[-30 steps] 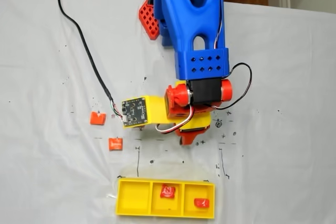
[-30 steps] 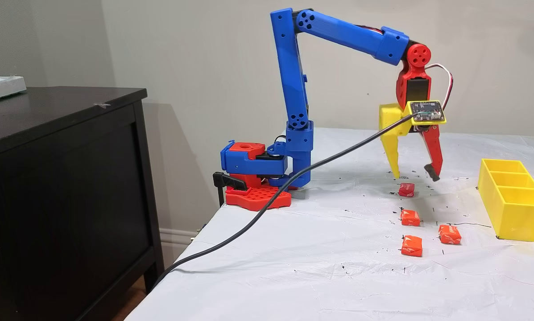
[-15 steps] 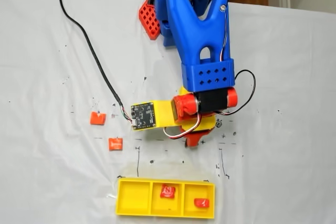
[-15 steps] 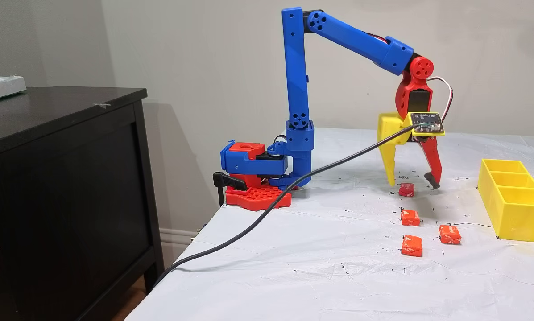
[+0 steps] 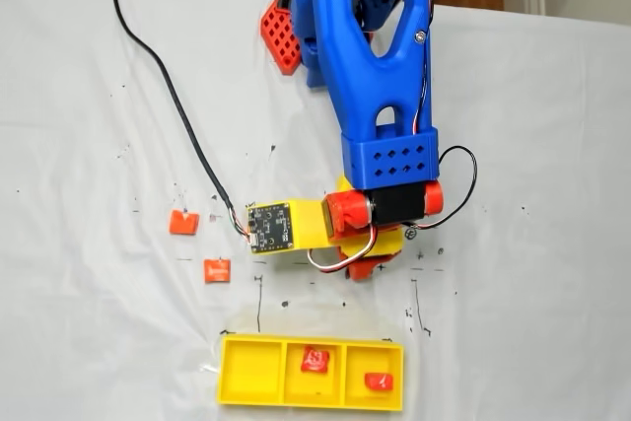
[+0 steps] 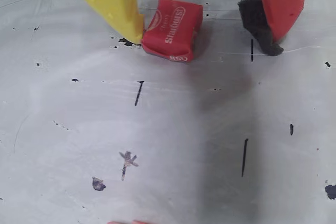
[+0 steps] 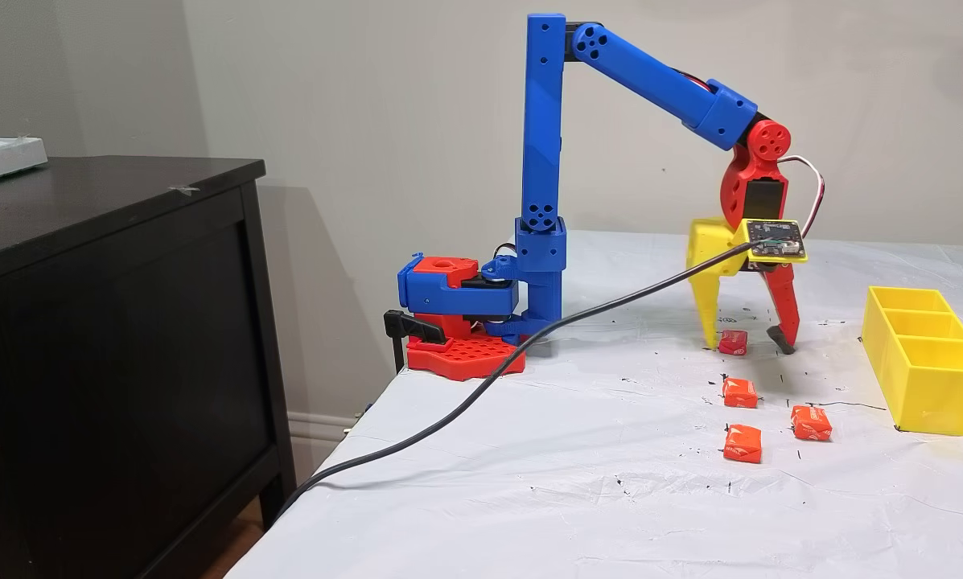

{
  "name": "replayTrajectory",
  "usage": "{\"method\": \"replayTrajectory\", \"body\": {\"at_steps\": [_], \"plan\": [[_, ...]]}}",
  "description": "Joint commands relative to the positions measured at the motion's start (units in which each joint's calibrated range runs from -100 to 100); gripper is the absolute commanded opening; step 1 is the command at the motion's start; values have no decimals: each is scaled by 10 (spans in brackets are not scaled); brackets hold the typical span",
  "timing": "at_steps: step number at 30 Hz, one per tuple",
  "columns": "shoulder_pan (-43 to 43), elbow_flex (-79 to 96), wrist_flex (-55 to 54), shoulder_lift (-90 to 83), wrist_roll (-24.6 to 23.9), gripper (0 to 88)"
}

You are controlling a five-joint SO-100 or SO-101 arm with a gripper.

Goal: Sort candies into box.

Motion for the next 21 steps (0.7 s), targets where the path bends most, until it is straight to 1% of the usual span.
{"method": "replayTrajectory", "body": {"at_steps": [1, 2, 4, 5, 12, 17, 21], "plan": [[-12, -3, -23, 0, 5, 119], [-12, 1, -26, -2, 6, 95], [-12, 5, -27, -8, 8, 16], [-11, 5, -24, -13, 8, 2], [4, 3, 9, -100, 15, 2], [29, -37, 45, -164, 21, 2], [54, -70, 53, -196, 26, 2]]}}
